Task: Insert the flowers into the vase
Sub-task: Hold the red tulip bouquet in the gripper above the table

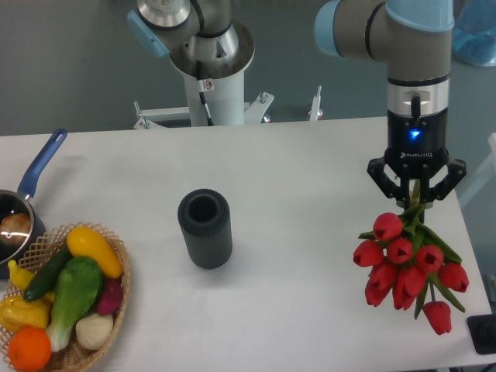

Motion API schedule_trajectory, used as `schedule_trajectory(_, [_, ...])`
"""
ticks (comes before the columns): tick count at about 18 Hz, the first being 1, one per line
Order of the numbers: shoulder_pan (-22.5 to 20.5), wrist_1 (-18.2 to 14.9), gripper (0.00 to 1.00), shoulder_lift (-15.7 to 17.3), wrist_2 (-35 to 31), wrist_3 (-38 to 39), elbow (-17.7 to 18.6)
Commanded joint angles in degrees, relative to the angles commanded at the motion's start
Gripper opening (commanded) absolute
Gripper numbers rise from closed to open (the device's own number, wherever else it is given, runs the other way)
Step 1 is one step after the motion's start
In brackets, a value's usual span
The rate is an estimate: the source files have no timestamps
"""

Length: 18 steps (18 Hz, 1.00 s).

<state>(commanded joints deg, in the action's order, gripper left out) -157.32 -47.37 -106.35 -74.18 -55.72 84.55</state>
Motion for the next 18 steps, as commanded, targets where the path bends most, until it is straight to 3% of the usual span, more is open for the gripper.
schedule_trajectory(9, [-0.4, 0.1, 0.25, 0.1, 0.5, 0.5, 0.4])
schedule_trajectory(18, [1.1, 0.9, 0.24, -0.5, 5.7, 2.0, 0.5])
